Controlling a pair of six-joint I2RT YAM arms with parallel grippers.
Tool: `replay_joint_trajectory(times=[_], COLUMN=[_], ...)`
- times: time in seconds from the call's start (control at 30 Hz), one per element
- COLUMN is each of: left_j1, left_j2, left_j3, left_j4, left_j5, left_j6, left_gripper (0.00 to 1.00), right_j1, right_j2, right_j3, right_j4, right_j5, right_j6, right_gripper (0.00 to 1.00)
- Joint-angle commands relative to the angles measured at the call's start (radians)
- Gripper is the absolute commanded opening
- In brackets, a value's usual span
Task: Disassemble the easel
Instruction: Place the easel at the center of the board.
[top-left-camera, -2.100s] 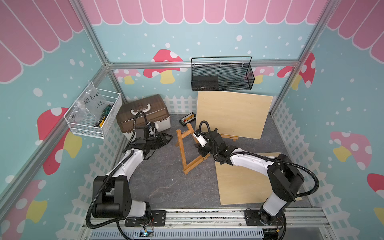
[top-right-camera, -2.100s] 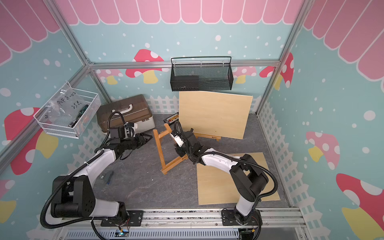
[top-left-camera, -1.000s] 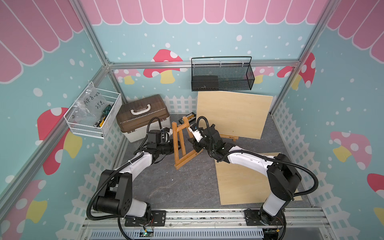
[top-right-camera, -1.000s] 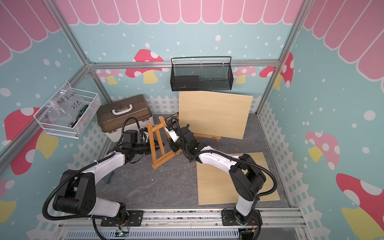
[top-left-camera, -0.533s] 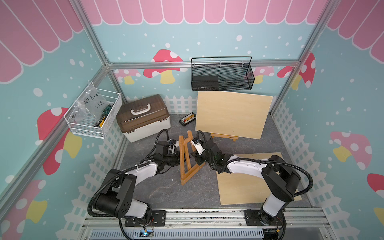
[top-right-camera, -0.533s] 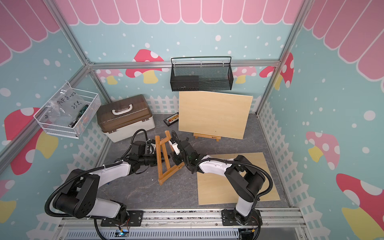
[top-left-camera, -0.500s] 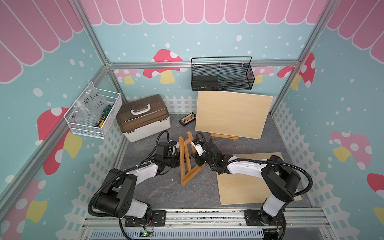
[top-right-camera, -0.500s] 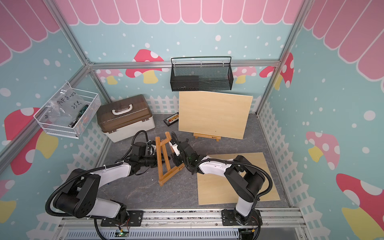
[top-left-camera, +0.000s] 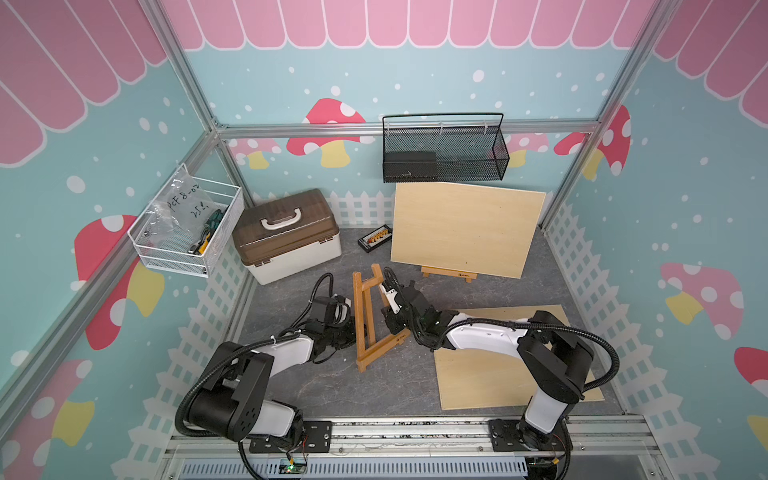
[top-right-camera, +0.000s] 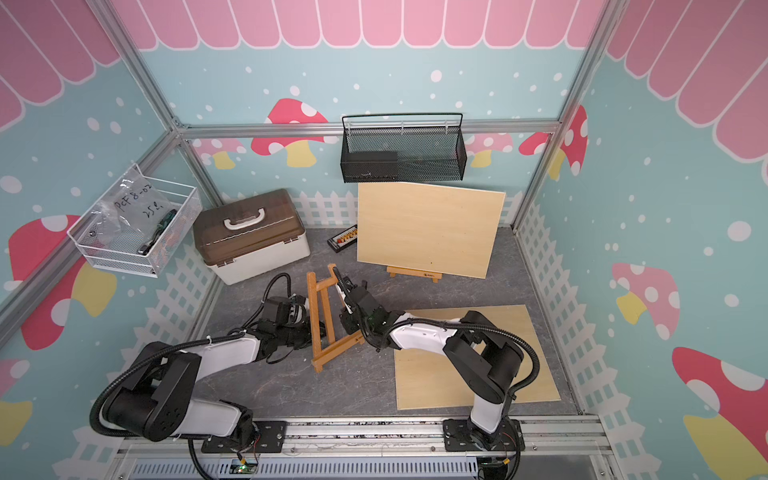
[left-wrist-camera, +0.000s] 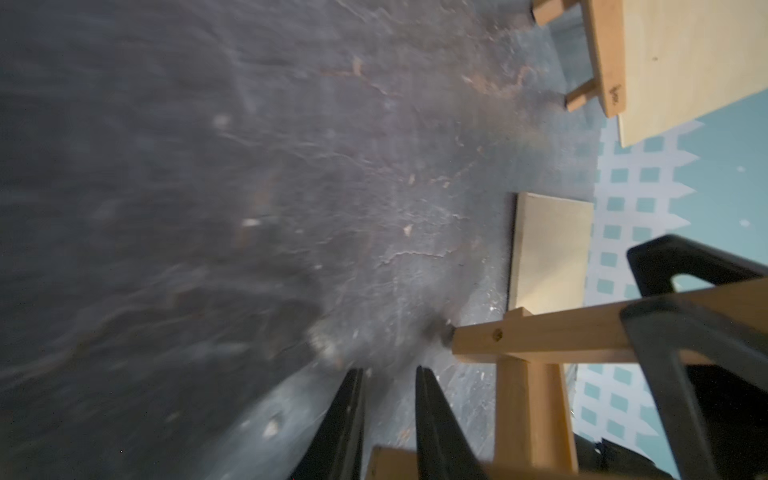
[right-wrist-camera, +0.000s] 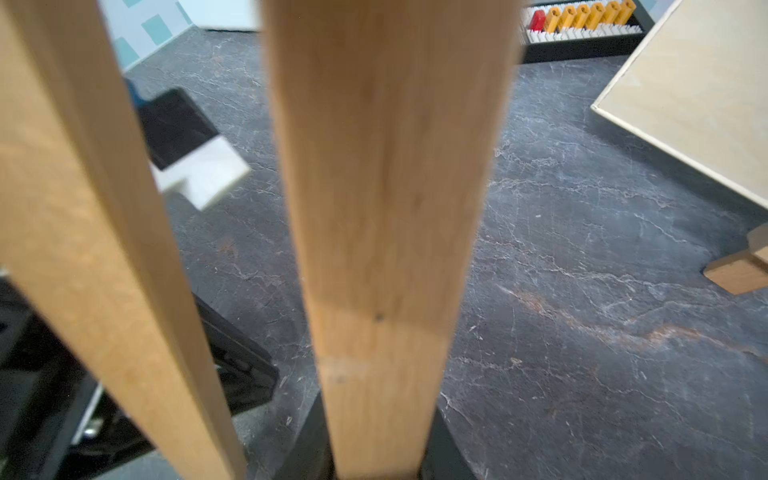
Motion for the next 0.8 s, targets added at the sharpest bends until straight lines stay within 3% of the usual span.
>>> replay_joint_trajectory(times=[0.0,0.23,0.43,0.57,0.77], left_j1=[0.038,0.118,0.141,0.141,0.141], left_j2=[-0.105,-0.262,-0.394,-0.4,-0.397], left_j3=[0.014,0.034,0.061,0.093,0.111], left_j4=[-0.212,-0.409,-0.524,-0.566,-0.565], left_j5=[-0.099,-0.239,-0.349,-0.37,-0.37], left_j6=[0.074,0.094,0.12,0.15,0.157], left_gripper=[0.26,0.27,0.38,0.47,0.53], right_j1=[-0.005,0.0,0.01,0.019,0.03], right_j2=[0.079,0.187,0.265,0.33,0.419], right_j3=[0.04,0.151,0.258,0.345,0.471], right_j4=[-0.097,-0.179,-0.264,-0.341,-0.483], right_j5=[0.113,0.118,0.123,0.105,0.083], right_j6=[0.048,0.072,0.104,0.14,0.138], right_gripper=[0.15,0.14,0.14,0.14,0.17])
